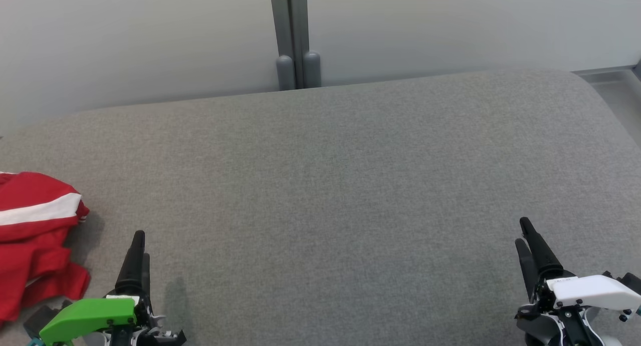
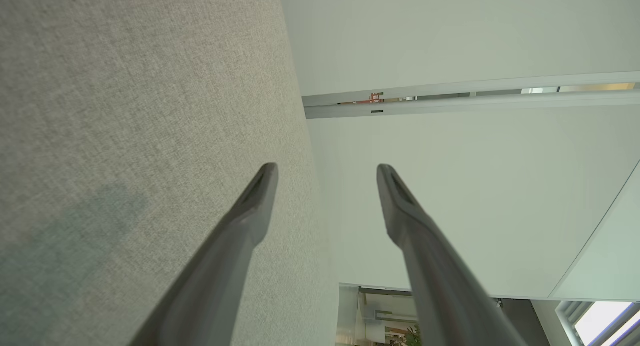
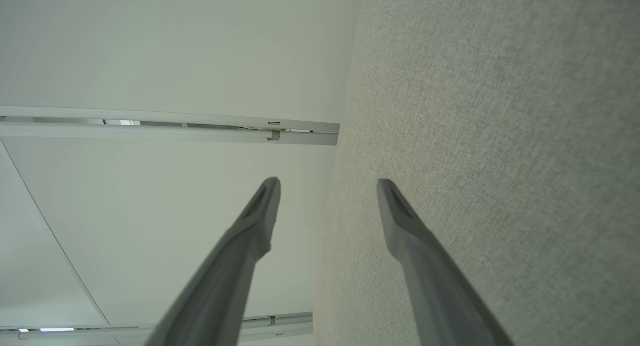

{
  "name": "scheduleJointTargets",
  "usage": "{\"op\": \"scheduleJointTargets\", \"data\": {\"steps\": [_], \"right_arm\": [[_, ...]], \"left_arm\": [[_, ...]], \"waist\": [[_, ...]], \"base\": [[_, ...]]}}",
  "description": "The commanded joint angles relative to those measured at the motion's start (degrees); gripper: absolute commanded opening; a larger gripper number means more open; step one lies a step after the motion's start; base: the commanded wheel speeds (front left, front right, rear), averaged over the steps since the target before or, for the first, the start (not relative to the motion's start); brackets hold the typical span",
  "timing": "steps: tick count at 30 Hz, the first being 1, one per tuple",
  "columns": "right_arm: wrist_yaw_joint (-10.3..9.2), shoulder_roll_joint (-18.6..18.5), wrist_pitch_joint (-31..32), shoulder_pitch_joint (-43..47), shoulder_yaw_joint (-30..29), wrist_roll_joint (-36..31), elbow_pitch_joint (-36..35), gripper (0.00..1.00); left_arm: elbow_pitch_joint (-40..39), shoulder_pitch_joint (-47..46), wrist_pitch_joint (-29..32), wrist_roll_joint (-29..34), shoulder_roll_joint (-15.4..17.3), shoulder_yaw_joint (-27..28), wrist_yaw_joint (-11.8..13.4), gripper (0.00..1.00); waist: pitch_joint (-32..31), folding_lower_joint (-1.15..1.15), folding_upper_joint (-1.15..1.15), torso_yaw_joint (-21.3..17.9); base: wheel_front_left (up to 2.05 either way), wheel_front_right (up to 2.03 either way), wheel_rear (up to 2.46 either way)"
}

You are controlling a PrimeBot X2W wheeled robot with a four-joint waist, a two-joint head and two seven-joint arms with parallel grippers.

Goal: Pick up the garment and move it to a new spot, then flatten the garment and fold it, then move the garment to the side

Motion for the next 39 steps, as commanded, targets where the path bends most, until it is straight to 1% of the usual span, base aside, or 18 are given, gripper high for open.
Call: {"op": "scheduleJointTargets", "data": {"steps": [1, 14, 16, 19, 25, 39], "right_arm": [[0.00, -0.9, -0.8, -1.5, 0.3, -3.0, -1.2, 1.00], [0.01, -1.2, -4.1, -2.7, 0.8, -18.7, -2.2, 1.00], [0.01, -1.3, -4.8, -2.9, 1.0, -22.2, -2.2, 1.00], [0.01, -1.5, -5.5, -3.0, 1.5, -25.5, -2.0, 1.00], [0.01, -1.7, -6.8, -3.2, 2.2, -31.3, -2.1, 1.00], [0.02, -1.6, -9.5, -2.4, 2.6, -43.0, -2.0, 1.00]], "left_arm": [[-0.8, -1.8, -0.7, 3.0, 0.7, -0.1, -0.1, 1.00], [-1.3, -2.3, -4.0, 20.1, 1.0, -0.9, -0.1, 1.00], [-1.2, -2.4, -4.7, 24.0, 1.2, -1.4, -0.2, 1.00], [-1.0, -2.5, -5.4, 27.6, 1.3, -1.8, -0.1, 1.00], [-0.6, -2.8, -6.7, 33.6, 1.5, -2.6, 0.6, 1.00], [0.8, -2.8, -9.4, 45.4, 2.5, -5.0, 1.2, 1.00]], "waist": [[0.1, 0.00, 0.00, 0.0], [0.3, 0.00, 0.00, 0.1], [0.4, 0.00, 0.00, 0.1], [0.4, 0.00, 0.00, 0.2], [0.4, 0.00, 0.00, 0.3], [0.1, 0.00, 0.00, 0.9]], "base": [[0.00, 0.00, 0.00], [0.00, 0.00, 0.00], [0.00, 0.00, 0.00], [0.00, 0.00, 0.00], [0.00, 0.00, 0.00], [0.00, 0.00, 0.00]]}}
